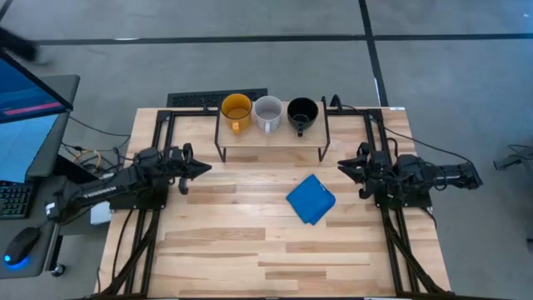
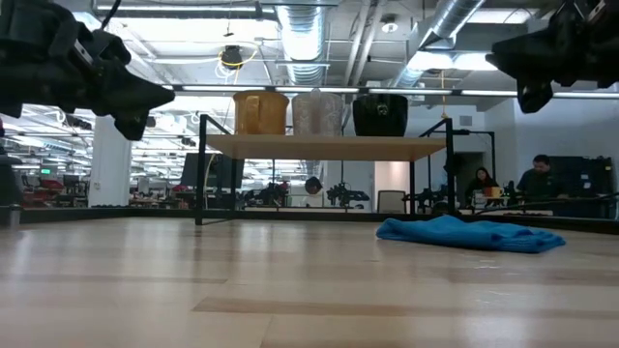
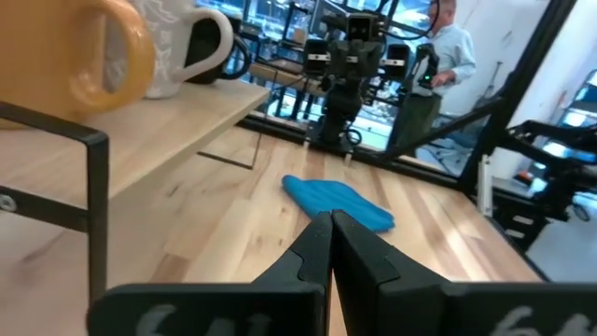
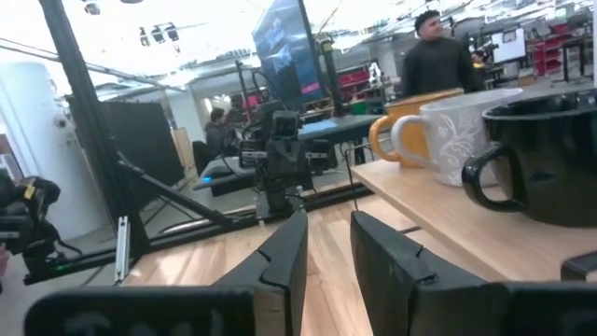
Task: Stack small to large cups/mugs on shelf
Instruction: Return to Home Position
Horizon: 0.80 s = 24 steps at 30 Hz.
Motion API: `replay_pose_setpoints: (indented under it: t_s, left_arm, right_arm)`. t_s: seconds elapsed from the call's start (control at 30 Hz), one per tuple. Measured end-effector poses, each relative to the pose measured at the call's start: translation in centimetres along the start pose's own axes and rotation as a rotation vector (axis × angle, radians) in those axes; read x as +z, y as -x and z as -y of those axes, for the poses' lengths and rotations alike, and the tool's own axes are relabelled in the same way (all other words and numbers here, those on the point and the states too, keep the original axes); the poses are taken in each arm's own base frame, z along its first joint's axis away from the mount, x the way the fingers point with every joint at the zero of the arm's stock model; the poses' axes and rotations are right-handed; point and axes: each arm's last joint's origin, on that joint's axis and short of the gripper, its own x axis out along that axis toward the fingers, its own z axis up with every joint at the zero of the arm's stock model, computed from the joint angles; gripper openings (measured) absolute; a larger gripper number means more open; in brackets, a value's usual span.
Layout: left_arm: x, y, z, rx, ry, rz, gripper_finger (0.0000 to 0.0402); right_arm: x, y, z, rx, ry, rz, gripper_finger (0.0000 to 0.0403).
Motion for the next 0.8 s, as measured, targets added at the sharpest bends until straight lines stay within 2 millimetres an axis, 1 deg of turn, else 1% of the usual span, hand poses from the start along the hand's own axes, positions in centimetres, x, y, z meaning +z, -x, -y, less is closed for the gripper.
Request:
replay_pose_setpoints:
  t_s: [0.1,0.2,0.33,0.63,0.8]
  left_arm:
    - [-0.1,0.1,-0.2,-0.019,0.021,-0.017,0.0]
    - [-0.4,0.2,-0.6,-0.002,0.05,-0.051,0.0]
    - [-0.4,0.3,-0.8,0.001,0.06,-0.054,0.0]
    - [0.0,0.9,-0.7,0.008,0.042,-0.003,0.0]
    - [0.4,1.2,-0.5,0.0,0.019,0.041,0.0]
  right_arm:
    - [-0.2,0.0,0.1,-0.012,0.003,-0.024,0.0107]
    - [-0.3,0.0,0.2,-0.019,-0.002,-0.034,0.0107]
    - [-0.3,0.0,0.2,-0.017,0.002,-0.03,0.0107]
    - [-0.6,0.0,0.2,-0.025,-0.011,-0.058,0.0107]
    - [-0.5,0.0,0.3,-0.029,0.009,-0.057,0.0107]
